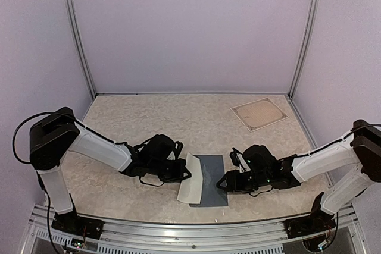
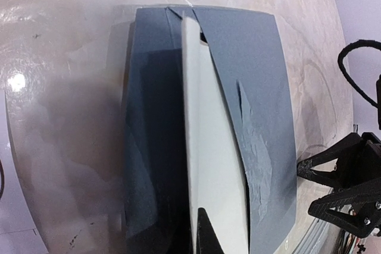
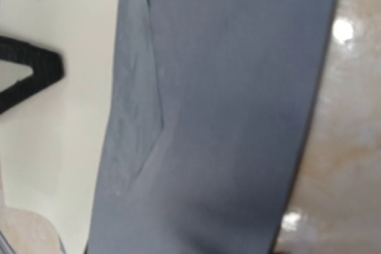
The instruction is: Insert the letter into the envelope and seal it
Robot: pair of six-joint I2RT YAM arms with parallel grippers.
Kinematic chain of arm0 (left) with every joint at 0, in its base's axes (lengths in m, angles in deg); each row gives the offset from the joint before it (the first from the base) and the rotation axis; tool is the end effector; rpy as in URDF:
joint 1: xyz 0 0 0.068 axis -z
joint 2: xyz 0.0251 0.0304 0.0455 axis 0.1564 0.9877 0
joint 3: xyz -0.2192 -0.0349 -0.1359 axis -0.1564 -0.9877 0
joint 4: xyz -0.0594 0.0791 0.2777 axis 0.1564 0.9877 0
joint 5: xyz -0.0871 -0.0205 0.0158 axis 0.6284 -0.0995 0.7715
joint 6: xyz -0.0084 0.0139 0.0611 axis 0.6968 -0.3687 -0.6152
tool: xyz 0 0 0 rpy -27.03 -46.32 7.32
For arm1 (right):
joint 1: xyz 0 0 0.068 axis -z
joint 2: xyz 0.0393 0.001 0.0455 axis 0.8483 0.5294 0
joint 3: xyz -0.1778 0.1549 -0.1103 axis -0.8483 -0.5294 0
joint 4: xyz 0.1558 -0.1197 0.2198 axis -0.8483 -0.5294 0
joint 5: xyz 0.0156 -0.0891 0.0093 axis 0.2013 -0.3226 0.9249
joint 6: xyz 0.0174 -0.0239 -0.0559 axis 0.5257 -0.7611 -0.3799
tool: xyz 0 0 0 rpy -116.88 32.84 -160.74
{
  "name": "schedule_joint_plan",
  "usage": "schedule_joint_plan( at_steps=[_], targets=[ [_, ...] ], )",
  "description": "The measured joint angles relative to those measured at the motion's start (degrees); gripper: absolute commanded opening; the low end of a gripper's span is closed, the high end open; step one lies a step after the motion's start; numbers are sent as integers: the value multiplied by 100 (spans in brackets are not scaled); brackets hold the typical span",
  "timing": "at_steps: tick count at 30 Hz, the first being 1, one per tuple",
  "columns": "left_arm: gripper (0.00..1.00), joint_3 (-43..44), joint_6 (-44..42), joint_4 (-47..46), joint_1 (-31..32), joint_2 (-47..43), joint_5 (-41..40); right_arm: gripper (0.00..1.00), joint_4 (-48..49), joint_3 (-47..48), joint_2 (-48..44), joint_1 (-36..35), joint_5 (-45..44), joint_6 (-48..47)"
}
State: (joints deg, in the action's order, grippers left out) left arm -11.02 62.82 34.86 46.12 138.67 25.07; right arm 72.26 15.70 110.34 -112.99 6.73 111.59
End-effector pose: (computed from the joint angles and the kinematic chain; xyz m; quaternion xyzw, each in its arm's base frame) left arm 0.2091 -0.3147 0.0664 0.0660 0.9153 -0.3606 0.1669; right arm 0.1578 0.2384 0.0763 -0.0187 0.9203 0.3586 0.1550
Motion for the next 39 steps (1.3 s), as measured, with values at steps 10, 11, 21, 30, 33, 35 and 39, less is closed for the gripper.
schedule_joint_plan(
  at_steps=[10,11,21,30,33,35,39],
  targets=[
    [0,0,-297,48,0,-2,-66,37,-181,-33,-254,0,-4,-160],
    [0,2,-315,61,0,-2,-68,35,-175,-48,-367,0,7,-205],
    [0,13,-391,109,0,-2,-87,31,380,-57,-133,0,629,-501],
    [0,-9,-369,96,7,-35,-308,30,382,197,581,0,1023,-496],
    [0,-81,-354,92,7,-101,-450,30,352,227,597,0,1034,-496],
    [0,-138,-345,79,7,-170,-535,30,323,240,597,0,1034,-494],
    [0,-214,-302,-7,7,-258,-629,30,299,249,597,0,1032,-481]
  ],
)
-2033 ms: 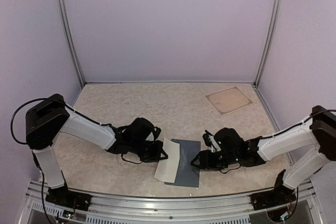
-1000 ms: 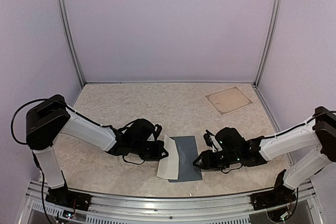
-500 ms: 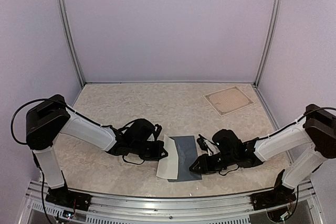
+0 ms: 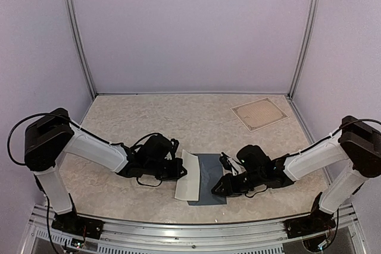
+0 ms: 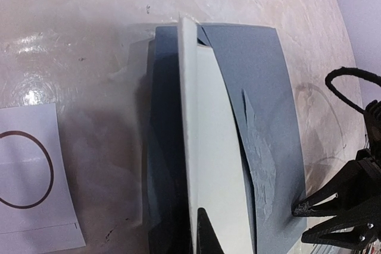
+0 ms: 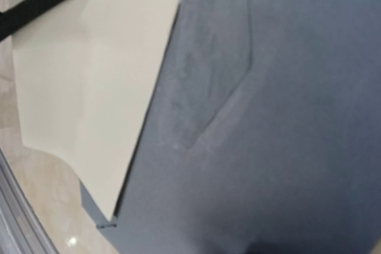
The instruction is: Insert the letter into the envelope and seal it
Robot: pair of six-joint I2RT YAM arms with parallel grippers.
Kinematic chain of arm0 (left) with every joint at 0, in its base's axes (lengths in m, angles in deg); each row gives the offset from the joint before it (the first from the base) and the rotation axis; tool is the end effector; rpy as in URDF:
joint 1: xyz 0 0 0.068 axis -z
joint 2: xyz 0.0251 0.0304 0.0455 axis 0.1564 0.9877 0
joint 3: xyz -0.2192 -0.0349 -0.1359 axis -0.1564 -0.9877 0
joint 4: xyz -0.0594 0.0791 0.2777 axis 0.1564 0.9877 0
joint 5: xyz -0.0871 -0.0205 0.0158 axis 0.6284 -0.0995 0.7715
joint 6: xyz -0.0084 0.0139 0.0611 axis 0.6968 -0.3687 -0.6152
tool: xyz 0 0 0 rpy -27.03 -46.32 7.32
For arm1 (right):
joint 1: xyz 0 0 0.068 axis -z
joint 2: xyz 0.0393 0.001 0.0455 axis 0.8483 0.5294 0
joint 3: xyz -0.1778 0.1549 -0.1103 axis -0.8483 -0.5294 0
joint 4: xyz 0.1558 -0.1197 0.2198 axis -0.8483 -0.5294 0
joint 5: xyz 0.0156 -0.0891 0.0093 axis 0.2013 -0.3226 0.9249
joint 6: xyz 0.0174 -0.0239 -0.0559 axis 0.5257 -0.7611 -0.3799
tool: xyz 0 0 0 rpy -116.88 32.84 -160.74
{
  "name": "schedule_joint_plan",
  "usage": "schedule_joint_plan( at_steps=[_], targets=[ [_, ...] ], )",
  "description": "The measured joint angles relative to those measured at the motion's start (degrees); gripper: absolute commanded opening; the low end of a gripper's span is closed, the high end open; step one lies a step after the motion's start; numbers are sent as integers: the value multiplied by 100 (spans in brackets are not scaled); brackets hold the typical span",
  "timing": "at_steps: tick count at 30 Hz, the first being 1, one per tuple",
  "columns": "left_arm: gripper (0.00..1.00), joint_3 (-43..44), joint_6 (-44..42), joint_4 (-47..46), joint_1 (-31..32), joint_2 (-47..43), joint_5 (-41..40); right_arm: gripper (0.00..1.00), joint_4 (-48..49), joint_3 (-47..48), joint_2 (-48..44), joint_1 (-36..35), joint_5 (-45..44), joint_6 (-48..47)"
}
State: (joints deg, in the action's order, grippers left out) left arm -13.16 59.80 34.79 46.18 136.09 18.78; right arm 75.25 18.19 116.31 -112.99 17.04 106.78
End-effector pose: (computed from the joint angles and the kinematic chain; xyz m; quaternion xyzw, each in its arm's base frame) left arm 0.2084 -0.3052 0.0711 0.0694 0.9159 -0.3291 0.2191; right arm 0.1573 0.2525 0.0663 -0.0907 0.9090 0.3946 0.0987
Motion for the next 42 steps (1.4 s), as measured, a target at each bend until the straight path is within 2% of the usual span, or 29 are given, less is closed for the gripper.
schedule_joint_plan(
  at_steps=[18,22,25,32,42],
  targets=[
    [0,-33,295,-450,92,94,24,29,-35,7,0,0,92,2],
    [0,-33,299,-481,125,127,28,34,-28,7,-2,0,140,-4],
    [0,-33,299,-476,129,129,28,35,0,7,-39,-17,179,-96],
    [0,-33,299,-472,144,138,26,19,44,352,-122,-247,352,-481],
    [0,-31,299,-455,144,170,26,11,120,824,728,-365,708,-671]
  ],
)
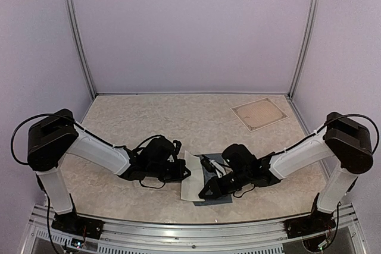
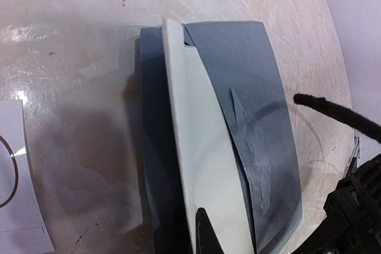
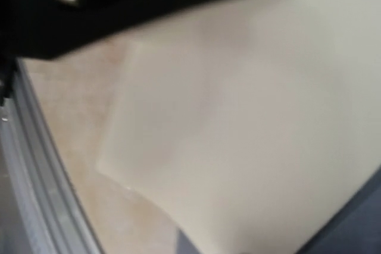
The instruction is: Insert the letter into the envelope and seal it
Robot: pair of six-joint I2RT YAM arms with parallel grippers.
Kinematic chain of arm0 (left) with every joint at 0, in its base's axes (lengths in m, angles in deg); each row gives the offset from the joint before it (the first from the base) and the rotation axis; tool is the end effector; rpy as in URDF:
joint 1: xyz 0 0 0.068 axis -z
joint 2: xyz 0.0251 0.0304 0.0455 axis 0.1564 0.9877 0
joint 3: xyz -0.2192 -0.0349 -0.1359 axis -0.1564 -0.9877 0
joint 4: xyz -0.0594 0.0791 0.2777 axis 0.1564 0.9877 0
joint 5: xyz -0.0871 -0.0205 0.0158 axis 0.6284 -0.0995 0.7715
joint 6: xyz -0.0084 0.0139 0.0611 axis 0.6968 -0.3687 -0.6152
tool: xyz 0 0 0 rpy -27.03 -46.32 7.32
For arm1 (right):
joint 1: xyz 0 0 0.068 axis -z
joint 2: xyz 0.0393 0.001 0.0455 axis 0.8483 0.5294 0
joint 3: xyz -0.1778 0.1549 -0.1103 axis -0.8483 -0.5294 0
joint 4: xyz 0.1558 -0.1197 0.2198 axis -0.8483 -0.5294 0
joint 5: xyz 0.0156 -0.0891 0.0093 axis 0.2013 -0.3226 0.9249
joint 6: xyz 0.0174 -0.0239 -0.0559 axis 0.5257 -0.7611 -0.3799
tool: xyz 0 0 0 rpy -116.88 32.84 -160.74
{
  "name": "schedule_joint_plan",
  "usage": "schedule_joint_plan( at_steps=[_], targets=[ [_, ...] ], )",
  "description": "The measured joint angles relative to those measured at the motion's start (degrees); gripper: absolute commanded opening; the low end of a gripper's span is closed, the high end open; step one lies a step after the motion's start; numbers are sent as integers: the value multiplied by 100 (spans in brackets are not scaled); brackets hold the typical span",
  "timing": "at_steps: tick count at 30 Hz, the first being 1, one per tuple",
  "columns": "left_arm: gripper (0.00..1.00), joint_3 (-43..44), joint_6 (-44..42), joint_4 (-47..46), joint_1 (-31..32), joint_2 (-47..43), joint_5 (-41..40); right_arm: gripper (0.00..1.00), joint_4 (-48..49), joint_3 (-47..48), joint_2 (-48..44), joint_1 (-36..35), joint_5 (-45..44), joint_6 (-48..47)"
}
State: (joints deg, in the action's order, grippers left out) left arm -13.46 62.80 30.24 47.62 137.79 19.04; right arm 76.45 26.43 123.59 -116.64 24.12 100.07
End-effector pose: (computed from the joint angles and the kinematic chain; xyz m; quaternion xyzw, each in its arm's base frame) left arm 0.2025 -0.3136 0.0664 0.0582 0.9076 -0.3548 0.2167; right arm 0.1554 0.2962 0.0722 -0.1971 0.8755 0.4350 0.0741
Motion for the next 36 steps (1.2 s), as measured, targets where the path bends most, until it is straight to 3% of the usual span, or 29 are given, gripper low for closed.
schedule_joint_plan(
  at_steps=[18,25,27,29,32,36],
  targets=[
    [0,0,-11,2,0,0,-4,10,-446,50,138,-11,-72,284],
    [16,0,7,-13,0,0,164,10,-404,50,177,-11,-44,337],
    [14,-2,17,-24,0,0,260,10,-393,50,184,-11,-39,354],
    [4,-2,37,-48,0,0,350,10,-385,50,188,-11,-35,367],
    [0,-4,79,-61,0,0,446,16,-380,50,190,-11,-37,385],
    [0,-13,83,-57,-2,0,446,34,-525,48,0,-11,-205,400]
  ],
)
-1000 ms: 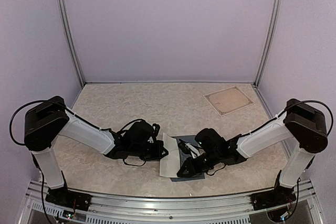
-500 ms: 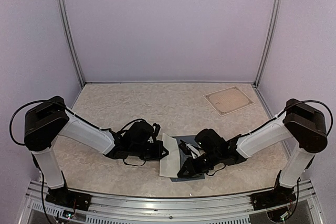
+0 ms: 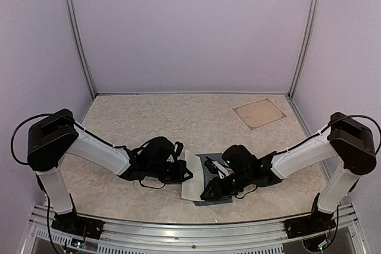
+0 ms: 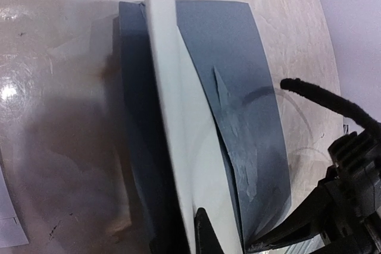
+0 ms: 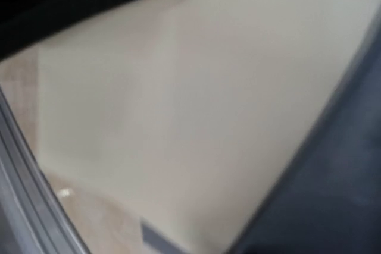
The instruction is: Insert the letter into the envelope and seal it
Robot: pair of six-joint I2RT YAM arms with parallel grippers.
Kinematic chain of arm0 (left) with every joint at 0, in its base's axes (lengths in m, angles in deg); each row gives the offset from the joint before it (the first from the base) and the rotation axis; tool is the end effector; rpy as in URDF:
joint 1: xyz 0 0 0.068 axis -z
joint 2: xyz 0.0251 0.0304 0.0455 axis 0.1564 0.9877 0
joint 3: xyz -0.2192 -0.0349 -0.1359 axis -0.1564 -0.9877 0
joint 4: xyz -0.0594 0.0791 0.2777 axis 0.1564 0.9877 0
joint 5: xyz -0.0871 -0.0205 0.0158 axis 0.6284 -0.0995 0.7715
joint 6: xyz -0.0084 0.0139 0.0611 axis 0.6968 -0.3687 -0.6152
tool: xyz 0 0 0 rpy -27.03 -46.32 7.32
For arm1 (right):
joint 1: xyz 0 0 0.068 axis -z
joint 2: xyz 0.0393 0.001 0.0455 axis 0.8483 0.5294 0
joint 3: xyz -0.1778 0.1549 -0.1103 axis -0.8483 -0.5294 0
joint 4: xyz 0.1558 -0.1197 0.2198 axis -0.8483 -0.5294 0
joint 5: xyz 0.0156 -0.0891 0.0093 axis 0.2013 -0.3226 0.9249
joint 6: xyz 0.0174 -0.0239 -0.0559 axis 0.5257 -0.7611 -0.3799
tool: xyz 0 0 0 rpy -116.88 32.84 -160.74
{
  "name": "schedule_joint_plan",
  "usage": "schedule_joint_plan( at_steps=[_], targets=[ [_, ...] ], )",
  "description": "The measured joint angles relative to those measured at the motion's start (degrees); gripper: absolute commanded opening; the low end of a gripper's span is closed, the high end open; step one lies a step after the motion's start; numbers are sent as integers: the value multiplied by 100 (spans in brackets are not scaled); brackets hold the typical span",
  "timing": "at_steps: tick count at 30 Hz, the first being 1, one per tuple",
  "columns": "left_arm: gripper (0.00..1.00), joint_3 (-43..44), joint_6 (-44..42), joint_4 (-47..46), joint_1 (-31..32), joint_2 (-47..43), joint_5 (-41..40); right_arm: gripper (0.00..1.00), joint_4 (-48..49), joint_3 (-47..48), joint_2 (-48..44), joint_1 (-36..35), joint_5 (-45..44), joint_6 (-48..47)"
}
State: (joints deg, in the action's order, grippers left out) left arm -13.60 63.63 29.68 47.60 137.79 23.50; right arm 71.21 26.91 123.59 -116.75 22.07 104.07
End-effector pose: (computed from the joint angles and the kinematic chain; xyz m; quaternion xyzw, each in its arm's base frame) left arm 0.1994 -0.3154 0.0669 0.0677 0.9038 -0.3788 0.1870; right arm 0.1537 0.2917 0.0665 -0.1538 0.9019 0.4008 0.0475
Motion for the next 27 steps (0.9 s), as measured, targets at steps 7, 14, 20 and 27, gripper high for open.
schedule_joint_plan(
  at_steps=[7,14,20,27],
  targets=[
    [0,0,-20,33,-4,0,-13,43,-461,-369,-1250,205,-673,-4],
    [0,0,-94,68,-4,0,-20,41,-518,-695,-1287,481,-894,-28],
    [0,0,-101,57,-2,7,-52,39,-175,-774,-962,487,-688,7],
    [0,2,-109,50,-2,81,-103,38,179,-772,-769,485,-435,44]
  ],
)
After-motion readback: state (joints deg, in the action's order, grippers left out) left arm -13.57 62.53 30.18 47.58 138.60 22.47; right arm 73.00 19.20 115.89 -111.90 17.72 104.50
